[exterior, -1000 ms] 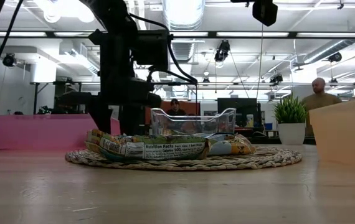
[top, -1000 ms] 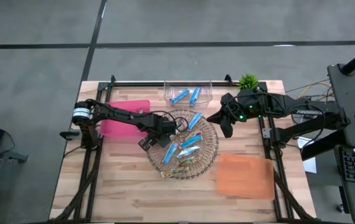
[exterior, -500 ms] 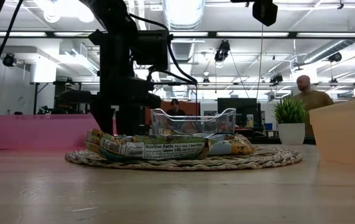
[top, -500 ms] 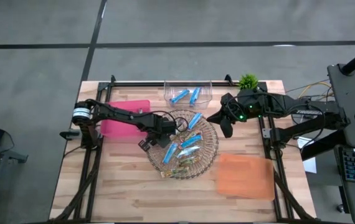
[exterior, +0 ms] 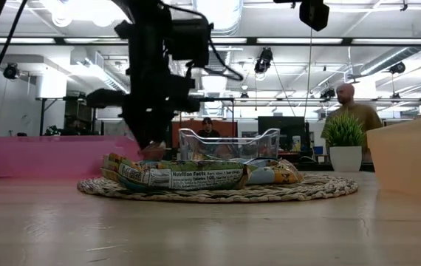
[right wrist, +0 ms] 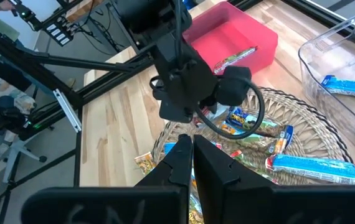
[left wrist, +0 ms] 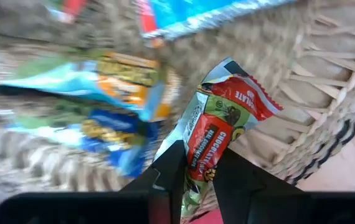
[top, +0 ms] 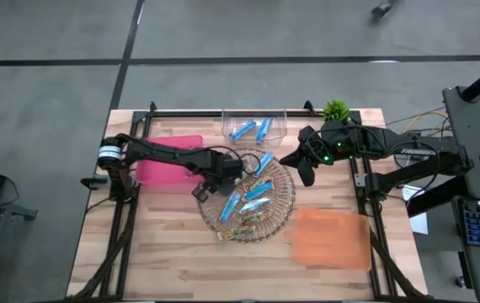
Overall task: Pick and place Granola Bars by type
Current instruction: Put the red granola bar into the red bin
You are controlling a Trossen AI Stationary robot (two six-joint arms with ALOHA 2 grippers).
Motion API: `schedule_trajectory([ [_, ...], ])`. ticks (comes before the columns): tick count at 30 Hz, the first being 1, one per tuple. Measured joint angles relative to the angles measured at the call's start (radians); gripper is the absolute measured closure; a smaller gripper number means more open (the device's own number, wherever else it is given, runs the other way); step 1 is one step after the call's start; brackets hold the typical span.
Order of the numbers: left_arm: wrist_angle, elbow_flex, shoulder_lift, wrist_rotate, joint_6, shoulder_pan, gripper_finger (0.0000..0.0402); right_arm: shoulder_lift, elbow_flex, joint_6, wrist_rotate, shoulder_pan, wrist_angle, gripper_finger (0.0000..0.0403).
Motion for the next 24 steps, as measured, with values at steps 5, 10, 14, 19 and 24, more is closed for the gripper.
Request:
schedule_trajectory([
  [5,-0.046,0.088,-0.009,-0.062,-0.001,0.000,0.0344,0.000,0.000,-0.003,0.000,0.000,0.000,0.0394],
  [10,-0.117,0.193,-0.012,-0.128,-0.004,0.002,0.0344,0.000,0.000,-0.003,0.000,0.000,0.001,0.0394],
  [14,-0.177,0.269,-0.012,-0.152,-0.011,0.007,0.0344,0.000,0.000,-0.004,0.000,0.000,0.001,0.0394],
  [19,-0.259,0.324,-0.012,-0.160,-0.047,0.030,0.0344,0.000,0.000,-0.004,0.000,0.000,0.001,0.0394],
  [24,-0.327,0.324,-0.029,-0.175,-0.082,0.060,0.0344,0.000,0.000,-0.004,0.000,0.000,0.002,0.0394],
])
